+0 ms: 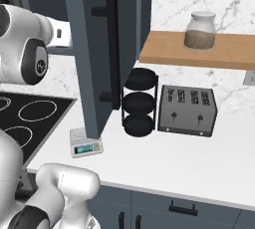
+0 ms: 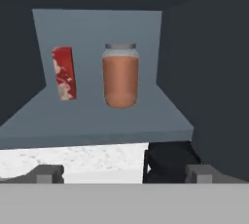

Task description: Pick the honey bottle and place it on the digital scale for weighing, and close the cabinet.

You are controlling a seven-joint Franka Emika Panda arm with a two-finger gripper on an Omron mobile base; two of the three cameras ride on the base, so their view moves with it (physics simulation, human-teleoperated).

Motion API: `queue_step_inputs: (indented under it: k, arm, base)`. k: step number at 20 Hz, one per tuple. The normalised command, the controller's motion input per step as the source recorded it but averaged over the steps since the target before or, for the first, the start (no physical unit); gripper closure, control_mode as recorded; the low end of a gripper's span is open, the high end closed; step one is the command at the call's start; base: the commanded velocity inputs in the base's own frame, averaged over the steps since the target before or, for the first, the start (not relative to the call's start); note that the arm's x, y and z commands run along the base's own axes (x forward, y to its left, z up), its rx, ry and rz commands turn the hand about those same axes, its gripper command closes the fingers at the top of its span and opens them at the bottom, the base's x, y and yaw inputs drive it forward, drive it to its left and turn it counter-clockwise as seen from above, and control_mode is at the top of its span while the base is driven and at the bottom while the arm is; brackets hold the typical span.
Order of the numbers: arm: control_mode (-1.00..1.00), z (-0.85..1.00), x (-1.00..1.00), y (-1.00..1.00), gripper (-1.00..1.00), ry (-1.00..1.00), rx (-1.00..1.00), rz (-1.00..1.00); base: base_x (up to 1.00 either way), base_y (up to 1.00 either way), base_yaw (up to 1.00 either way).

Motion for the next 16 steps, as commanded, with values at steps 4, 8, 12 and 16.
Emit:
queue_step_inputs:
  k: [4,8,12,16]
  arm:
    - [-1.00,0.34,0.25,0.00,-1.00,-0.02,0.00,0.00]
    - [-1.00,0.23,0.39,0.00,-1.00,-0.03,0.00,0.00]
    - [-1.00,0.16,0.46,0.00,-1.00,-0.02,0.00,0.00]
    - [-1.00,0.03,0.50,0.00,-1.00,0.00,0.00,0.00]
  base:
    - [0.00,0.00,0.00]
    - [0.00,0.00,0.00]
    - [0.00,0.00,0.00]
    - [0.00,0.00,0.00]
